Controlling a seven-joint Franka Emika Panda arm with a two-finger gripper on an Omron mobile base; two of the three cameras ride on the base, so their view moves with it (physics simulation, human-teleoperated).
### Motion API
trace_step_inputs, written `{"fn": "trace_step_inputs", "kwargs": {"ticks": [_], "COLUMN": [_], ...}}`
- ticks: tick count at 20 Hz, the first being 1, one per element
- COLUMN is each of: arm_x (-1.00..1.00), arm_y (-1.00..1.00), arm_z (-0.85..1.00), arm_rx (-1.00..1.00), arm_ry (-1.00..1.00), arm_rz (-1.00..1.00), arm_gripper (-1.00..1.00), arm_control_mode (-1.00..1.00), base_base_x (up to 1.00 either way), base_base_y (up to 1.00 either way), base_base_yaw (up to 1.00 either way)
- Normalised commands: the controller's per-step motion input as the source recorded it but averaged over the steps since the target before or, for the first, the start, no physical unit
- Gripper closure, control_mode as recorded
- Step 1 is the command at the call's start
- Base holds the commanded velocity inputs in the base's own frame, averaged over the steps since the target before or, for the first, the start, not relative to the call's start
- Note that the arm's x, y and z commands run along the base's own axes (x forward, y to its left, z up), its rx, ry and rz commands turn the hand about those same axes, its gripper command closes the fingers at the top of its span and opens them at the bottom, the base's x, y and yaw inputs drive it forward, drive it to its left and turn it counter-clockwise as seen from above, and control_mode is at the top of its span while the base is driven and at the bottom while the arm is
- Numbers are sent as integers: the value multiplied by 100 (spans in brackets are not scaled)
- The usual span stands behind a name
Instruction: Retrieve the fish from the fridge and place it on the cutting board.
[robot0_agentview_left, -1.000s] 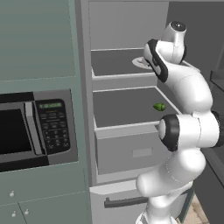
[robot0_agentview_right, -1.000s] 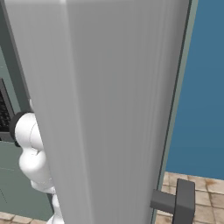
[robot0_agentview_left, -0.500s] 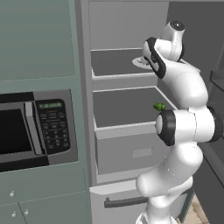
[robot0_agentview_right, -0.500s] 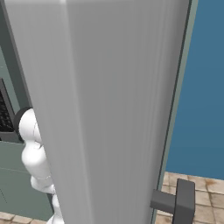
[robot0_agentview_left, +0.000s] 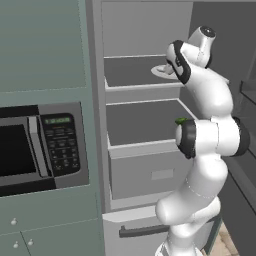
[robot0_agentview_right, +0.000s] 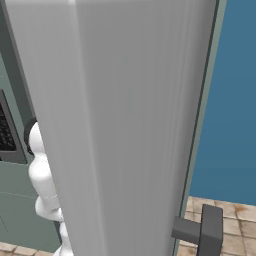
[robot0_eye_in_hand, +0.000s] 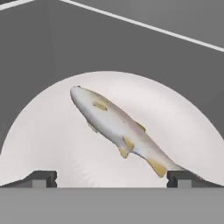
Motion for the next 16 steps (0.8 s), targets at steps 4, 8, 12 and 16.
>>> {"fn": "trace_step_inputs", "kwargs": {"ticks": [4, 8, 12, 16], "arm_x": [48, 53, 51, 23], "arm_y": [0, 0, 0, 0], "arm_z": [-13, -6, 0, -9], "arm_rx": [0, 0, 0, 0], "arm_ry": [0, 0, 0, 1], "arm_rz": [6, 6, 6, 6], "arm_gripper": [-100, -100, -100, 100], "arm_control_mode": [-100, -100, -100, -100], "base_base_x": [0, 0, 0, 0], "base_base_y": [0, 0, 0, 0], "base_base_yaw": [0, 0, 0, 0]}}
